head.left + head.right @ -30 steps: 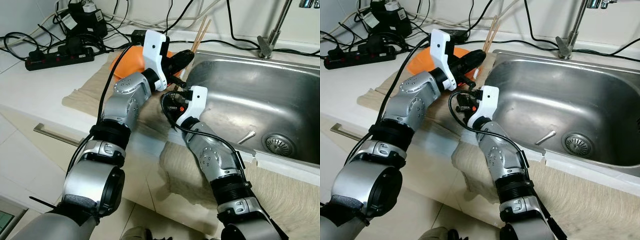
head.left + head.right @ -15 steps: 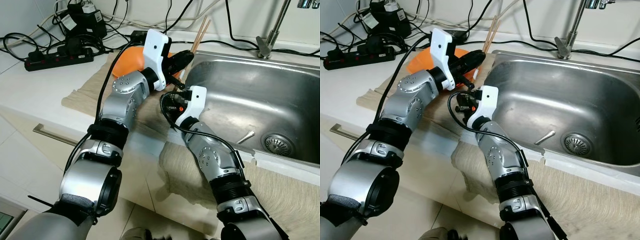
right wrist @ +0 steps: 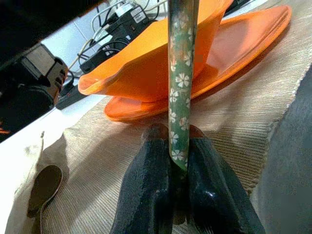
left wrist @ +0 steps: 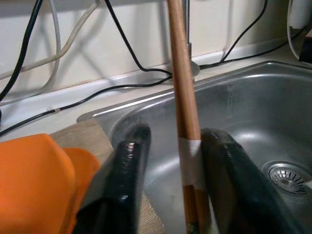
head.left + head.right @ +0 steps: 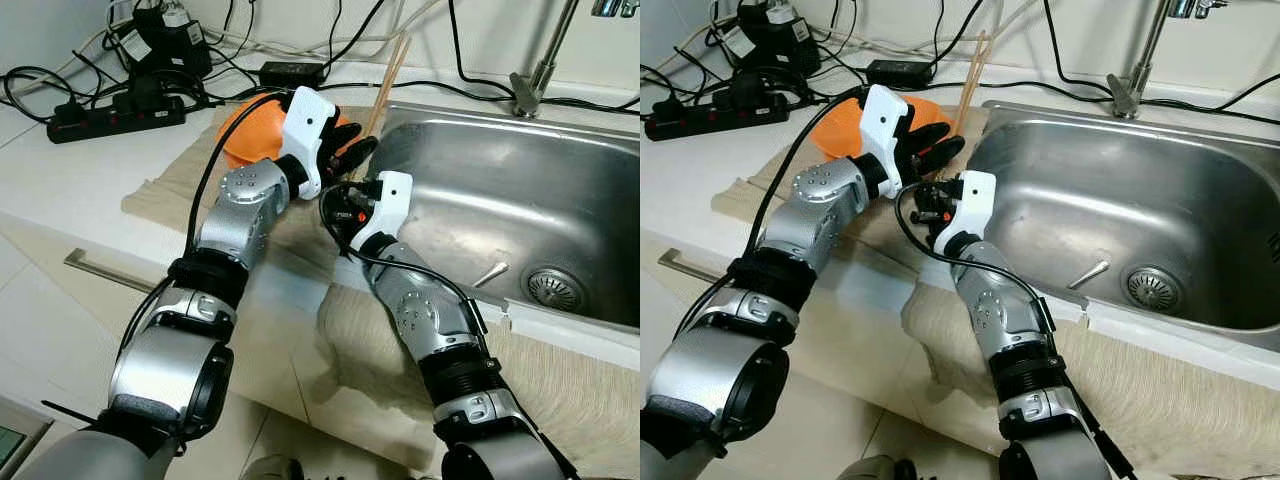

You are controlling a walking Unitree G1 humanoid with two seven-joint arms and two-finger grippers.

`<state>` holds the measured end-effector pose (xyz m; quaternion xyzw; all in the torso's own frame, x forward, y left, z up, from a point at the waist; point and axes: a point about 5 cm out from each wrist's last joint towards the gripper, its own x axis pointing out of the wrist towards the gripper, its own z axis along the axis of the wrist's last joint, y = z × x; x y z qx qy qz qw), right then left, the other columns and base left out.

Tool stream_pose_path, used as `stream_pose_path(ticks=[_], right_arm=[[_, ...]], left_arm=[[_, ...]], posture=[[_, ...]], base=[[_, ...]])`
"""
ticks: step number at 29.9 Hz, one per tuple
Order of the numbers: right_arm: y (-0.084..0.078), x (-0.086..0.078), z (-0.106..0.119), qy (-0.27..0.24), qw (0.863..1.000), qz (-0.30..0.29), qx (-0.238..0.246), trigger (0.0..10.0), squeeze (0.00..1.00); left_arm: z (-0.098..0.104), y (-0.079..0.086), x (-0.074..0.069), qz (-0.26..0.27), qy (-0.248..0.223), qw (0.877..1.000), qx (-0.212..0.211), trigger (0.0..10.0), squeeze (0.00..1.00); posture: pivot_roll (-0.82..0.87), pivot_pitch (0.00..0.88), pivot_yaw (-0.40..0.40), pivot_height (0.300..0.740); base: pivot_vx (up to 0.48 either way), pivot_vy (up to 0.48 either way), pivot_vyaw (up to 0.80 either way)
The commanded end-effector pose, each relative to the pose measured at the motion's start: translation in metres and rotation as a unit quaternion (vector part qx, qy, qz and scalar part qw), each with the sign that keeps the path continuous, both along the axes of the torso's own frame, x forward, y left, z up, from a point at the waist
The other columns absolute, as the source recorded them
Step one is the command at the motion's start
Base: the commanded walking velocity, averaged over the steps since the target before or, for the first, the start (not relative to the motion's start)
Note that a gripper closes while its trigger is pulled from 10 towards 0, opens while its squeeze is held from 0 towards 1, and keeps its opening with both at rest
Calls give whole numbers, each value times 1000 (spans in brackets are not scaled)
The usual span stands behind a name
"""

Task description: Kitchen organization

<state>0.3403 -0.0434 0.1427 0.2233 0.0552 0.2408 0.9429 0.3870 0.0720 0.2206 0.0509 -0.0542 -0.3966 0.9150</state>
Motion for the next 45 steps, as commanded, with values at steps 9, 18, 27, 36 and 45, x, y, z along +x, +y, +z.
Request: stream_pose_path(ticks=[9,18,27,36,45], right_arm=[[6,3,2,0,1000,-15,6,0,0],[-6,8,-1,-10,998,-50,-29,0,0],[-15,13,-5,-11,996,-81,-46,0,0],[-36,18,3,-51,986,-137,-77,0,0],[-69,33,4,-10,965,-253,-61,0,0]], left_arm=[[-18,45,4,64,40,997,5,10000,1000],[-20,63,-9,73,67,993,-69,10000,0],[-30,77,-30,113,58,987,-100,10000,0],[-29,79,-58,156,32,982,-100,10000,0],[-35,74,-60,164,50,980,-105,10000,0]], posture=[[75,42,97,740],[75,36,100,740],[86,28,101,740],[93,17,87,740],[87,3,86,740]], base=[[0,0,0],[0,0,0],[0,0,0],[0,0,0],[0,0,0]])
